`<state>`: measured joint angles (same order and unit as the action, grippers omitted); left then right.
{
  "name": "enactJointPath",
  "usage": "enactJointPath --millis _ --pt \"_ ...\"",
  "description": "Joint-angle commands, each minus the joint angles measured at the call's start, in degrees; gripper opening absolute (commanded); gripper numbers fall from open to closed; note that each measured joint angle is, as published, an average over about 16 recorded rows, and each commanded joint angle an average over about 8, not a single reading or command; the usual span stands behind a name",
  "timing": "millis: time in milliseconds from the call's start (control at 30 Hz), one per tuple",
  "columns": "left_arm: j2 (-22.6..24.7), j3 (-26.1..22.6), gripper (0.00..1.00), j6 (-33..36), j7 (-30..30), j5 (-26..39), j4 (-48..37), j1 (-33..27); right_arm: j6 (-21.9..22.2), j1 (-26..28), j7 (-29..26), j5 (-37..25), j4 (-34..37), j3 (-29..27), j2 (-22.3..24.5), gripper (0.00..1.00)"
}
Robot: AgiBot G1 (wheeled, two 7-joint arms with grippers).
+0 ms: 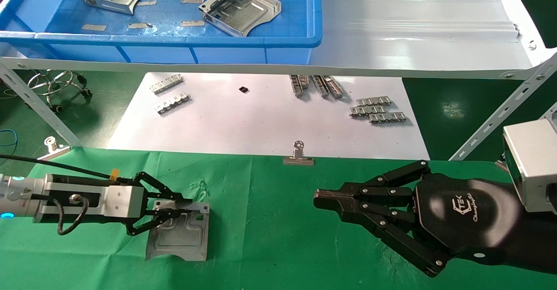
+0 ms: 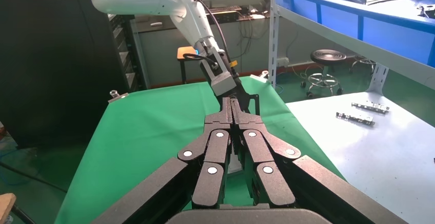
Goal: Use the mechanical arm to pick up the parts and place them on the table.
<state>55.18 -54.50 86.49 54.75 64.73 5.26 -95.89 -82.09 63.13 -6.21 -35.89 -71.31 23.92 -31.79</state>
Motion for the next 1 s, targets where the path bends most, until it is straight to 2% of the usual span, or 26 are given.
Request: enactJointPath --millis 33,367,533,567,800,833,1000 --pt "0.3 0.0 1.0 -0.2 0.4 0.0 -0.6 -0.1 0.0 0.0 0.0 0.0 0.0 0.0 0.0 0.0" --pt "0.2 0.1 1.0 1.8 1.9 -0.2 -2.0 -1.2 0.0 0.0 0.0 0.0 0.0 0.0 0.0 0.0" --pt "-0.9 1.3 1.0 4.3 -1.4 -2.3 -1.7 -1.9 0.0 0.0 0.0 0.0 0.0 0.0 0.0 0.0" --pt "-1.1 1.6 1.0 4.7 -2.6 -2.9 -1.3 -1.9 0.0 0.0 0.0 0.0 0.0 0.0 0.0 0.04" --pt "-4.0 2.9 1.0 5.7 -12.4 -7.9 6.8 0.2 0.0 0.0 0.0 0.0 0.0 0.0 0.0 0.91" --pt "-4.3 3.1 1.0 5.7 -13.5 -8.4 7.9 0.7 0.0 0.0 0.0 0.0 0.0 0.0 0.0 1.0" --pt "-5.3 5.5 1.0 5.4 -17.5 -9.3 11.5 2.7 0.0 0.0 0.0 0.0 0.0 0.0 0.0 1.0"
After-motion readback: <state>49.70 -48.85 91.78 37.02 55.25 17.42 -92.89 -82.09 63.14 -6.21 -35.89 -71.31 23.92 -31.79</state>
